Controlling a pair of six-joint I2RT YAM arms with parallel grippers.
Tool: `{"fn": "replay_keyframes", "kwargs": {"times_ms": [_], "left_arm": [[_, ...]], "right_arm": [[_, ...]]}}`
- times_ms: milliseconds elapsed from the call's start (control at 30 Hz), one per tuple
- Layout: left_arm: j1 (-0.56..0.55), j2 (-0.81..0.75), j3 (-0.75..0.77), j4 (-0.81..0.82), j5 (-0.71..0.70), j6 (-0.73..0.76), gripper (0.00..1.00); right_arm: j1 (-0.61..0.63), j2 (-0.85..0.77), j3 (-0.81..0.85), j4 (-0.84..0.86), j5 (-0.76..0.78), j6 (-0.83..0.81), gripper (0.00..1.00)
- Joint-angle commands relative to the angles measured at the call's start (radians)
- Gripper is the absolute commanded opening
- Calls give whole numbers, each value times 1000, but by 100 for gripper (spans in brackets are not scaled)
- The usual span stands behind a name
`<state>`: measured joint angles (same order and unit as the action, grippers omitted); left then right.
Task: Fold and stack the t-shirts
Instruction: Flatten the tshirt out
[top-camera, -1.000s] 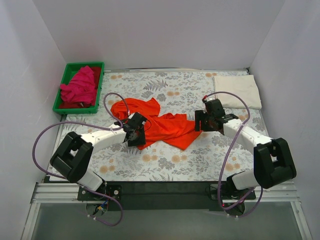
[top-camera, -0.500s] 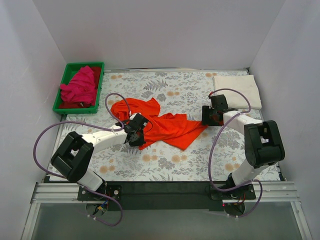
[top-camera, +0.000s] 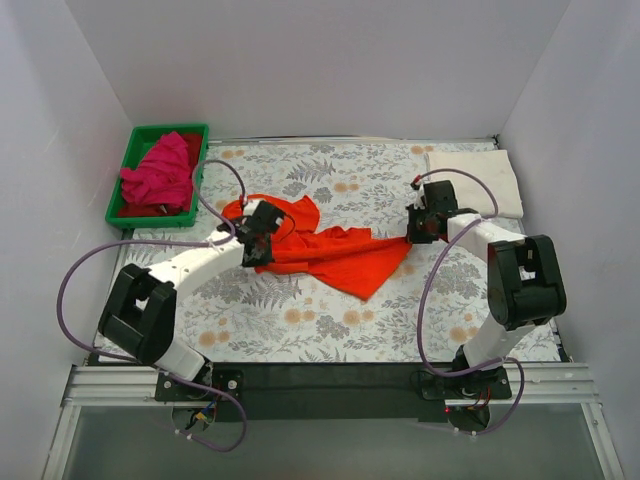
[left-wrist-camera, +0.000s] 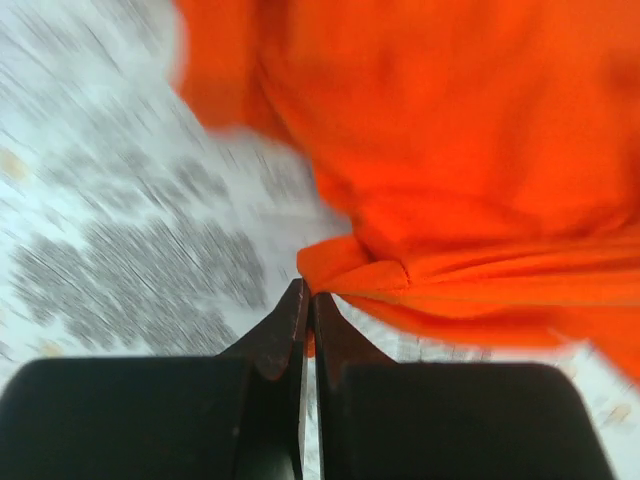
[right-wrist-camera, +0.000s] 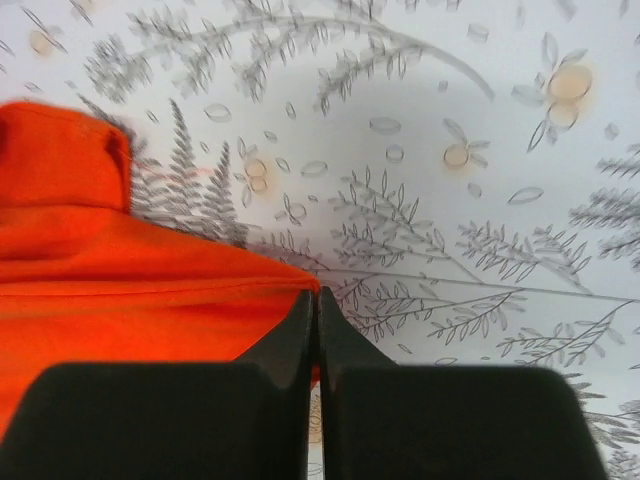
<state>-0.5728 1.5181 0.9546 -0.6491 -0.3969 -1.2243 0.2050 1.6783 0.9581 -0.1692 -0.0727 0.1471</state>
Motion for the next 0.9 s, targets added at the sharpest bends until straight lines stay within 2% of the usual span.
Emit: {"fn": "replay_keyframes", "kwargs": {"times_ms": [0,133,167,200,233,300,400,567,700,867], "left_arm": [[132,-52,200,-3,-196,178,0],[207,-21,465,95,-310,422,0],[215,16,604,117,-335,522,0],[220,48,668,127,-371,619,0],[220,48,723,140,-382,620,0],[220,62,850,181,-384,718,0],[222,7,878,258,-369,798,0],[218,-169,808,305,-341,807,0],[218,-361,745,342,-237,799,0],[220,-527,762,351,-76,807,0]], "right_arm": [[-4,-86,171,-4,68,-37,1],[-4,-123,404,-24,194,-95,1],[-4,-127,500,-26,212,-127,1],[-3,-137,540,-26,214,-141,1],[-3,-146,577,-26,215,-142,1],[-1,-166,663,-24,208,-198,1],[-3,-225,694,-23,174,-245,1],[-3,-428,569,40,156,-282,1],[-3,-636,456,103,143,-325,1],[-3,-762,424,125,148,-388,1]]}}
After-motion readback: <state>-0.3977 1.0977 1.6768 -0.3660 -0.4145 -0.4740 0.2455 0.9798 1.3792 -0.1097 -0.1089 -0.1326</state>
